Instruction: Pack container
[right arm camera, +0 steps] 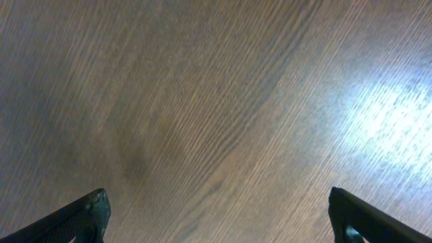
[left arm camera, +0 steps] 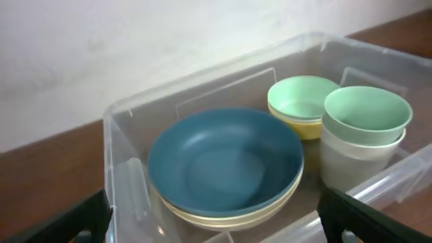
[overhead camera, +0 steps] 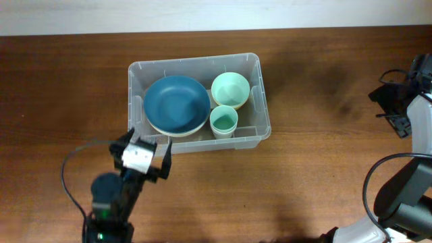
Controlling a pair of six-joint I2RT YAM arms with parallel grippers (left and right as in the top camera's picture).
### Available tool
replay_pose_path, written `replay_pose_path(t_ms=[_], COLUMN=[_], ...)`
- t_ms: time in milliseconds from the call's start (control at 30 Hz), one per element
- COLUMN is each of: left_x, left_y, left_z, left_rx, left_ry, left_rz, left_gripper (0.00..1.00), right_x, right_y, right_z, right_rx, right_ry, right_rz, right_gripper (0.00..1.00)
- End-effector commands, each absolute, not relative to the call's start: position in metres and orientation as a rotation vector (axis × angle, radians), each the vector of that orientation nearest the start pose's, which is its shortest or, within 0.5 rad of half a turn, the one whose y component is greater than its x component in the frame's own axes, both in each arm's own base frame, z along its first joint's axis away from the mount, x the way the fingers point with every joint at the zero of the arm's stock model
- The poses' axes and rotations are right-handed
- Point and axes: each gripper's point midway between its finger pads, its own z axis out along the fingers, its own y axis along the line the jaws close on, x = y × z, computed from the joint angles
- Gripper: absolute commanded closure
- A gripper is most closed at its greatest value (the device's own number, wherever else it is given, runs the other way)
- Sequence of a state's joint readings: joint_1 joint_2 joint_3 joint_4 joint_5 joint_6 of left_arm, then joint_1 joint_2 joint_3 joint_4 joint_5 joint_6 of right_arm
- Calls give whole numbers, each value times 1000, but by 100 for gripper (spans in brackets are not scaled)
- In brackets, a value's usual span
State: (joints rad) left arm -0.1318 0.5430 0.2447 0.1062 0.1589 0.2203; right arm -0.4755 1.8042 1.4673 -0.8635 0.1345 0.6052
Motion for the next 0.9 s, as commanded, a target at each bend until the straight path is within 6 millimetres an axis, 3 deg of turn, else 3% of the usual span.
replay_pose_path(t_ms=[0, 267, 633, 700, 867], left_x=[268, 258, 246, 244, 244], left_y=[-58, -45, -27, -26, -26], left_z=[189, 188, 151, 161, 160], left_rx=[378, 318, 261, 258, 258], left_ry=[1653, 1597, 1652, 1612, 1614], left_rz=[-82, -51, 2, 8, 8], left_gripper=[0, 0, 0, 0, 0], right_x=[360, 360, 360, 360, 360], right_y=[-215, -215, -215, -215, -215], right_z=[115, 115, 115, 115, 115], right_rx=[1470, 1470, 1470, 1470, 1470], right_ry=[2345, 2344, 2344, 2344, 2344], right_rz=[-168, -169, -169, -169, -169], right_gripper=[1, 1, 1, 1, 1])
